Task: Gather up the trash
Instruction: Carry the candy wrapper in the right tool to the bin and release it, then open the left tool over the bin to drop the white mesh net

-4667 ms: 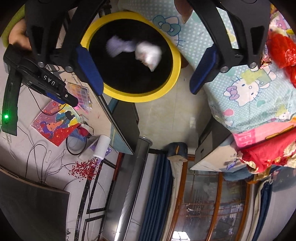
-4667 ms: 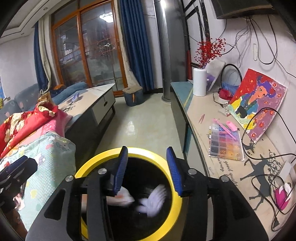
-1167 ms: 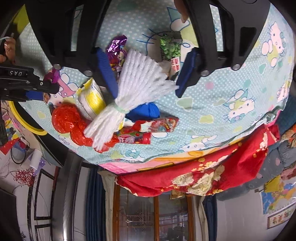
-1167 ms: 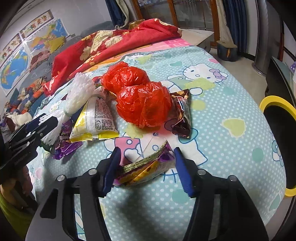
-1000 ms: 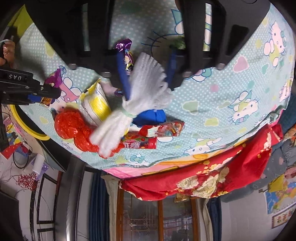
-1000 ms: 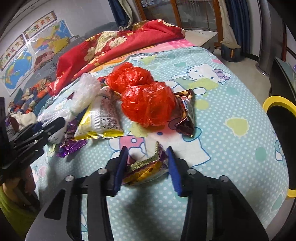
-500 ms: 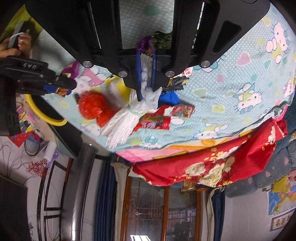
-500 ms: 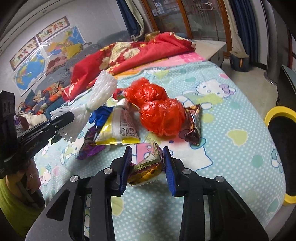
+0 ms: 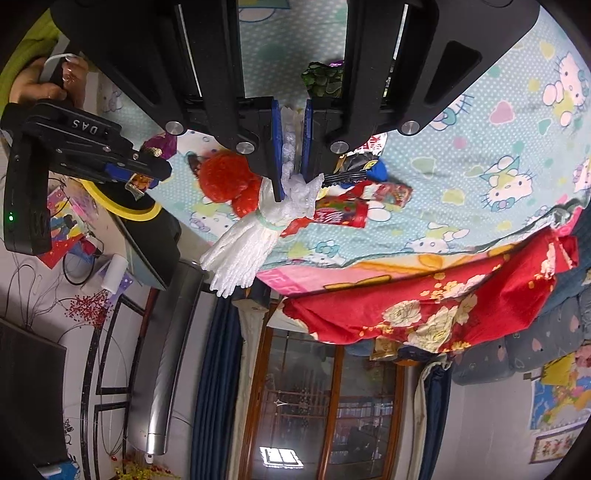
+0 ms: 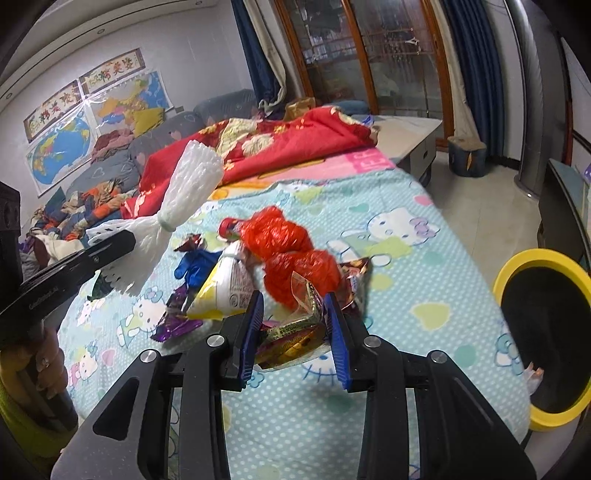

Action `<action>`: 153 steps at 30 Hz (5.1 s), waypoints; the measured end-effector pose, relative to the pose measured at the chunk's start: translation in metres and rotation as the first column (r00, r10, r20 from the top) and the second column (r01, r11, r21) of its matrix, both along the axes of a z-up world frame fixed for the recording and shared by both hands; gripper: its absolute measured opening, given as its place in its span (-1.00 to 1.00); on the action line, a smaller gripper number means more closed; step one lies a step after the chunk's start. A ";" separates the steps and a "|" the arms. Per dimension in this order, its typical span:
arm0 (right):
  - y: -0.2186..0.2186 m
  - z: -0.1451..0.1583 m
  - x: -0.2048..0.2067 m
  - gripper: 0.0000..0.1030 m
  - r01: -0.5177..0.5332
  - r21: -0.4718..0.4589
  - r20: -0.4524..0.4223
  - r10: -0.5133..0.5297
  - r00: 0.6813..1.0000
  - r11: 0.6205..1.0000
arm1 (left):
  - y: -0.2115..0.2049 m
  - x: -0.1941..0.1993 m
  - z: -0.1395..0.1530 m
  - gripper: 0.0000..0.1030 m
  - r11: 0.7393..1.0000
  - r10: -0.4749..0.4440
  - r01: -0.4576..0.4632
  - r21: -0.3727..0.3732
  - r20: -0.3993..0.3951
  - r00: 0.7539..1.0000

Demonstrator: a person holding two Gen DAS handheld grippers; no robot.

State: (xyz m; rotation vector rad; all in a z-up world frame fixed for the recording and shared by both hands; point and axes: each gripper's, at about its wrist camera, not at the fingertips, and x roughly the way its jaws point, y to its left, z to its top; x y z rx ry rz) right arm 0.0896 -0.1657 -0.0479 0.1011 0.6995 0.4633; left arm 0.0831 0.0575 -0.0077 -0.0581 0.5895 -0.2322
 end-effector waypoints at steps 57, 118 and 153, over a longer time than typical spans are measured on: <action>-0.175 0.041 0.021 -0.37 0.435 0.036 0.162 -0.434 0.886 0.900 | -0.159 0.031 0.002 -0.90 0.964 -0.267 0.267 0.014 0.001 0.964; -0.305 -0.035 0.042 0.07 0.648 -0.053 0.062 -0.645 0.762 0.760 | -0.313 0.056 -0.075 0.71 0.872 -0.483 0.489 -0.001 -0.169 0.859; -0.199 0.017 0.023 0.33 0.458 -0.019 0.149 -0.451 0.880 0.889 | -0.181 0.047 -0.019 0.78 0.991 -0.134 0.134 -0.018 0.014 0.991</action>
